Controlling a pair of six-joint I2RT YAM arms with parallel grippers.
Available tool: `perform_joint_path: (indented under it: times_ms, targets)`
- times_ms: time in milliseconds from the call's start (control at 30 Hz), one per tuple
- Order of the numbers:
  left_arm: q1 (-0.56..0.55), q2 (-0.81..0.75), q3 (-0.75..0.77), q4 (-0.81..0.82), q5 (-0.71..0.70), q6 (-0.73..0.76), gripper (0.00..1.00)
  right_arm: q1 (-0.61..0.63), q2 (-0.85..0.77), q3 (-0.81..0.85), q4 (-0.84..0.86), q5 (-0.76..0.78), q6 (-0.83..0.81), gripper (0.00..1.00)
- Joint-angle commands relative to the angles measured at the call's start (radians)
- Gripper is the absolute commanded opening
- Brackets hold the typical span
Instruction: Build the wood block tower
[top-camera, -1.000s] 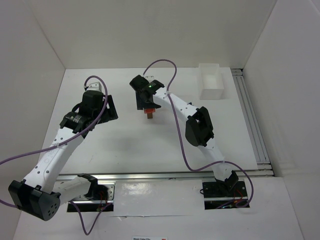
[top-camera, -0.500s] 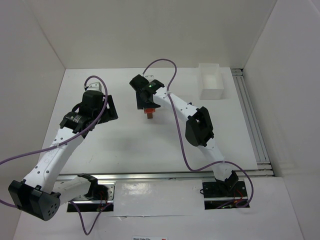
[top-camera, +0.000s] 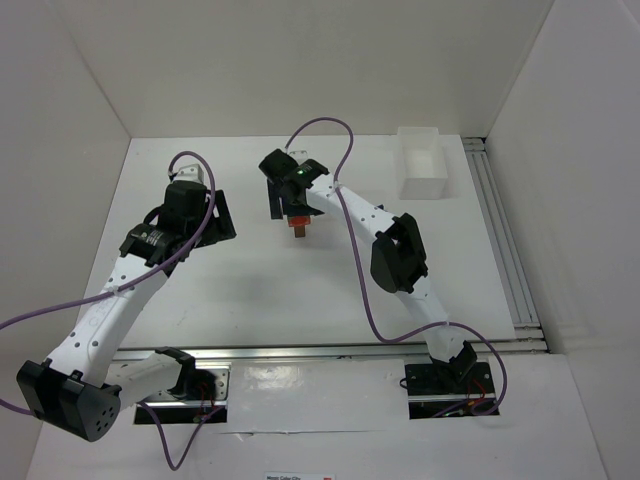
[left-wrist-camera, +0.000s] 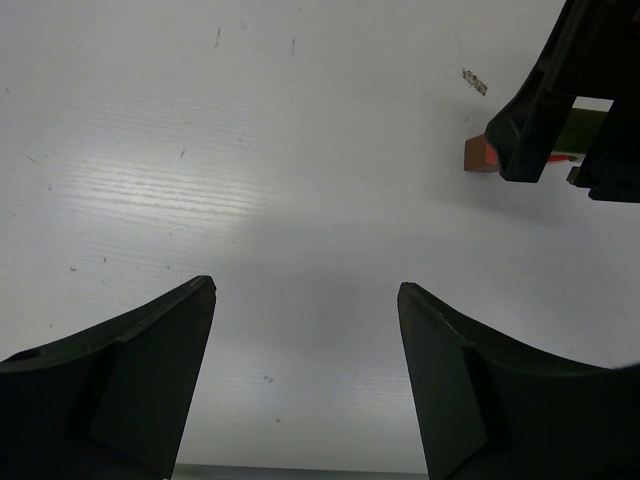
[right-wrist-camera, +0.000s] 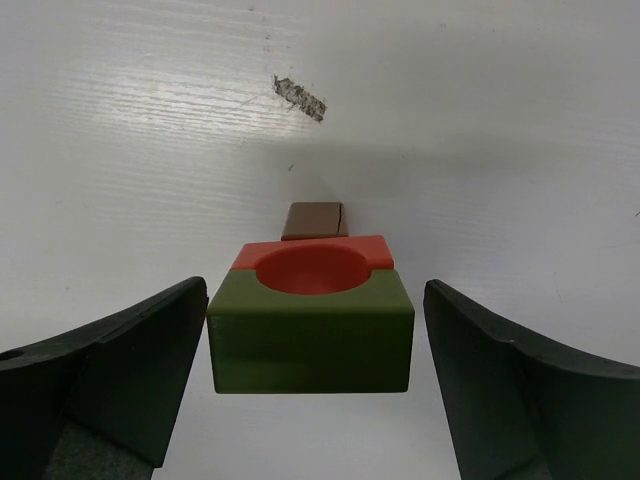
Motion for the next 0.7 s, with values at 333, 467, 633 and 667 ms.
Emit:
perform_joint_path:
  times_ms: [333, 467, 633, 667]
  targets:
    - [0.007, -0.012, 0.009, 0.018, -0.009, 0.018, 0.86, 0.01, -0.009, 0.034, -0.014, 0.022, -0.003, 1.0]
    - [0.007, -0.012, 0.009, 0.018, -0.019, 0.018, 0.86, 0.01, -0.019, 0.034, -0.014, 0.022, -0.003, 1.0]
    - [0.007, -0.012, 0.009, 0.018, -0.019, 0.018, 0.86, 0.01, -0.037, 0.034, -0.014, 0.022, -0.003, 1.0]
    - [0.007, -0.012, 0.009, 0.018, -0.019, 0.018, 0.86, 0.01, -0.037, 0.034, -0.014, 0.022, -0.012, 1.0]
